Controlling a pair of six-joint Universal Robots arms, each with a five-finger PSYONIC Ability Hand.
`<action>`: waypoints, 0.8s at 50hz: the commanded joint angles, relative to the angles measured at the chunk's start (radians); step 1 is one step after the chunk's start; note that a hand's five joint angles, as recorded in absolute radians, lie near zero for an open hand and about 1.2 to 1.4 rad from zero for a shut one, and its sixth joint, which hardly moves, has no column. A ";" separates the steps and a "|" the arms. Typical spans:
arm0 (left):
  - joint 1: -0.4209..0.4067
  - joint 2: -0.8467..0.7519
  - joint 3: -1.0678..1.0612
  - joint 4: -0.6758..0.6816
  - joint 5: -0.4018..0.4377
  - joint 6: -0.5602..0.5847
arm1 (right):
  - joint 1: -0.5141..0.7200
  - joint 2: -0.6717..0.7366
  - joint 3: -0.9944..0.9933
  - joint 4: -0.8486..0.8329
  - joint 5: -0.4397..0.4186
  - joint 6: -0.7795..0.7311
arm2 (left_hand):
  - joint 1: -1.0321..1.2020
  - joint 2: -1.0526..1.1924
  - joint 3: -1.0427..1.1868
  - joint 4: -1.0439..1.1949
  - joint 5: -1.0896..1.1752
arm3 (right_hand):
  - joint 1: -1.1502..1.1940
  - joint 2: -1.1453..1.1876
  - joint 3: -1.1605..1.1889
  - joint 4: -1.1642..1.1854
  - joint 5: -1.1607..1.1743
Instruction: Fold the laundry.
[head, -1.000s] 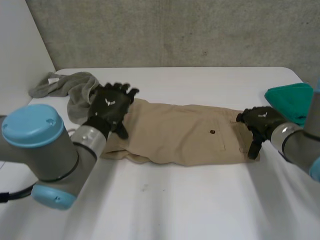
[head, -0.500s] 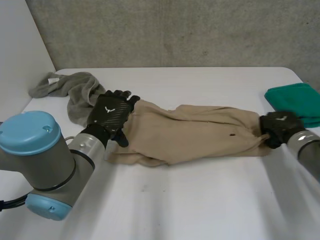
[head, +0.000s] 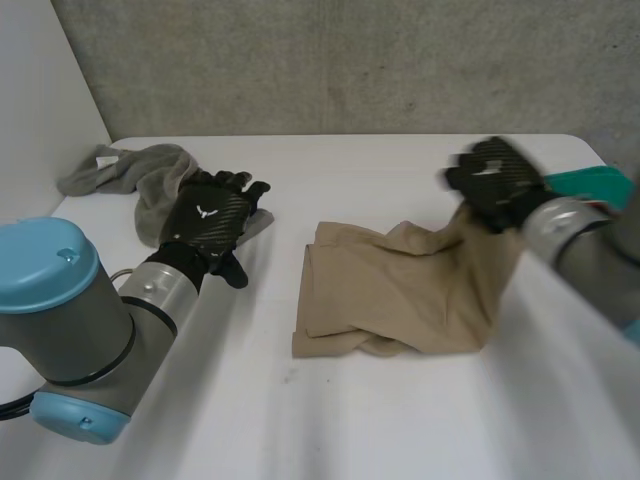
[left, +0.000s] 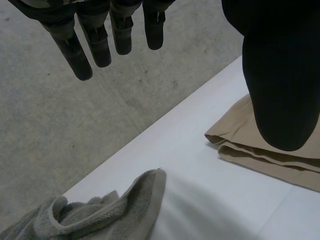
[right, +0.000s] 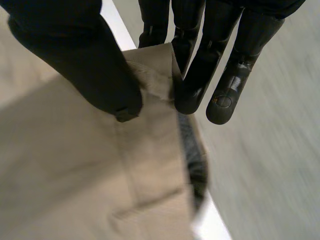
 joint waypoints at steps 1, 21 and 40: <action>0.019 0.016 -0.009 0.002 0.001 0.000 | 0.256 0.106 -0.058 0.006 -0.109 -0.004 | -0.020 -0.031 -0.044 -0.036 -0.046 | 0.423 0.222 0.215 0.206 0.242; -0.090 -0.078 0.259 -0.024 -0.004 -0.101 | 0.169 -0.024 -0.064 0.058 0.101 0.646 | 0.004 -0.007 -0.021 -0.012 -0.022 | -0.799 -1.000 -1.007 -1.015 -0.980; -0.241 -0.422 0.579 -0.284 -0.005 -0.006 | 0.048 0.019 -0.010 0.084 0.112 0.625 | 0.186 0.175 0.161 0.170 0.160 | -0.799 -1.000 -1.007 -1.015 -0.980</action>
